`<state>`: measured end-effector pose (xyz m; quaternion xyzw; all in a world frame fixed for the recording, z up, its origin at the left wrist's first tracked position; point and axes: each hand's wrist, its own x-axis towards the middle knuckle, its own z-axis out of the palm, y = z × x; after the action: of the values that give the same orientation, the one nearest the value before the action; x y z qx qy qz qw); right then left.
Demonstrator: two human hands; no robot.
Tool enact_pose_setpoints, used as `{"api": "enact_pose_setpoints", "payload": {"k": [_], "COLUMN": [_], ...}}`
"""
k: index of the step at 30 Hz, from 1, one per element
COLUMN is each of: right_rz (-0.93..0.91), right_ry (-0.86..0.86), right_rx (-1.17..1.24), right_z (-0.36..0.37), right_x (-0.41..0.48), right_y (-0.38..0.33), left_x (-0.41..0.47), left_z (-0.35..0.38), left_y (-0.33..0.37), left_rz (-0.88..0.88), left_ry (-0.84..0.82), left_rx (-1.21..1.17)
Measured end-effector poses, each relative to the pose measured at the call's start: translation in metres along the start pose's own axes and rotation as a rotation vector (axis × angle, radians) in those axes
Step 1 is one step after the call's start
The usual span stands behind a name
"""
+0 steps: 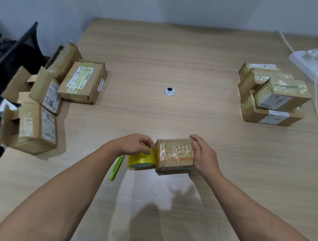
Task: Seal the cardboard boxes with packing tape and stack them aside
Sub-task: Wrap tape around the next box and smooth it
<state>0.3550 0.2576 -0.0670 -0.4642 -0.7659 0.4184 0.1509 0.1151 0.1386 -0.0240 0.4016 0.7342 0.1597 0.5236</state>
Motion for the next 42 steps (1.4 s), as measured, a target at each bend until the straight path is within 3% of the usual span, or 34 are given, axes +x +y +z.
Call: {"api": "enact_pose_setpoints", "payload": {"k": [13, 30, 35, 39, 42], "right_rz": [-0.003, 0.000, -0.247, -0.510, -0.487], "right_ry": [-0.003, 0.002, 0.122, -0.100, -0.324], "right_rx": [0.009, 0.061, -0.061, -0.050, -0.076], "right_z": [0.001, -0.004, -0.005, 0.016, 0.040], "right_x": [0.000, 0.002, 0.000, -0.008, -0.013], "right_y": [-0.001, -0.012, -0.035, -0.076, -0.098], "left_x": [0.001, -0.034, -0.045, -0.053, -0.061], "left_z": [0.008, 0.006, 0.016, 0.026, 0.028], "left_y": [-0.014, -0.027, -0.019, -0.014, -0.013], "left_rz": [0.027, -0.008, -0.024, -0.034, -0.022], "left_ry": [0.046, 0.253, 0.355, 0.393, 0.409], "left_rx": [0.011, -0.259, -0.325, -0.378, -0.463]}}
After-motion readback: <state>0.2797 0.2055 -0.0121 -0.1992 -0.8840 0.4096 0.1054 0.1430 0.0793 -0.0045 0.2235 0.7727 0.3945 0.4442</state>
